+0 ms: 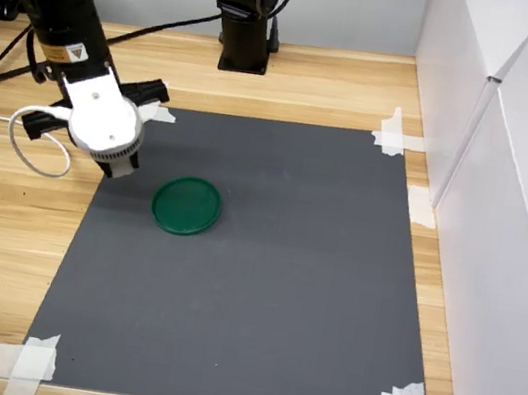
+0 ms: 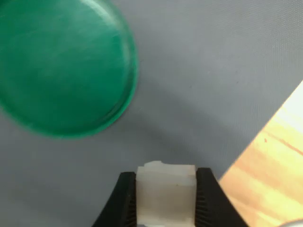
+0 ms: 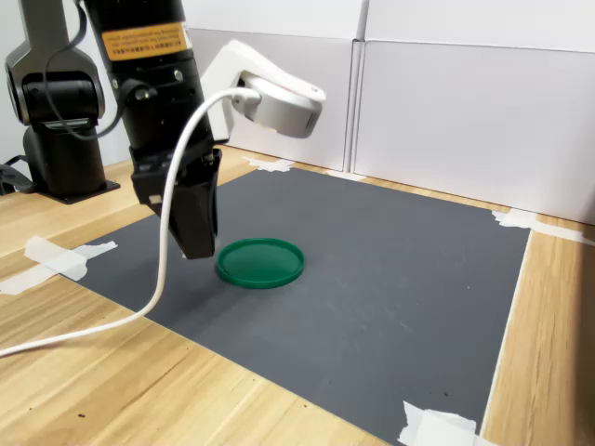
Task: Grasp a white terminal and put it in the green lid.
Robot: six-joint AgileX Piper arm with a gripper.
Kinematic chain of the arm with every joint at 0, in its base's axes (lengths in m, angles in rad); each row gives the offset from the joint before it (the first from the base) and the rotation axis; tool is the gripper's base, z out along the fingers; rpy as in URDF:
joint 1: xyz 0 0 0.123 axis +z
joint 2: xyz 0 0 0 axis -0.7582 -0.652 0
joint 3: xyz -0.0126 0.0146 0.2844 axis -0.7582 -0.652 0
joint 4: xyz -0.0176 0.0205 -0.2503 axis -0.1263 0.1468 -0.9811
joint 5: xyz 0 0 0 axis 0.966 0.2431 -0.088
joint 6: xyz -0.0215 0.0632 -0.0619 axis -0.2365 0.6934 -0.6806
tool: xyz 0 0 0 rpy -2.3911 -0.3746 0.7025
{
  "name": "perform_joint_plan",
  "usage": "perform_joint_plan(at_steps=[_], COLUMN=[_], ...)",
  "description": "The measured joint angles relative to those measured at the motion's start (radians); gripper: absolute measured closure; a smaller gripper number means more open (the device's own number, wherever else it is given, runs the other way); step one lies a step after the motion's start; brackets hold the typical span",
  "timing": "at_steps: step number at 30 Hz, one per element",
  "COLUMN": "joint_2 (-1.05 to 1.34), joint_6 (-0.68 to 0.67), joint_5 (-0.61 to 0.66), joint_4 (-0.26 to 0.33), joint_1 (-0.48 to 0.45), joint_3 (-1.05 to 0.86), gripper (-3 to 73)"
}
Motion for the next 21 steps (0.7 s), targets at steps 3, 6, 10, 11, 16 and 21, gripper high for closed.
perform_joint_plan(at_steps=[3,6,10,11,16,21], joint_2=[0.015,0.016,0.018,0.018,0.018,0.018], joint_6=[-0.007,-0.002,0.043,0.054,0.070,0.076], joint_5=[0.032,0.056,0.060,0.060,0.058,0.019], joint_4=[-0.011,-0.018,-0.043,-0.049,-0.063,-0.063], joint_1=[0.027,0.081,0.145,0.159,0.213,0.239], joint_3=[0.000,0.000,0.000,0.000,0.000,0.000], gripper=[41.6,41.6,41.6,41.6,41.6,41.6])
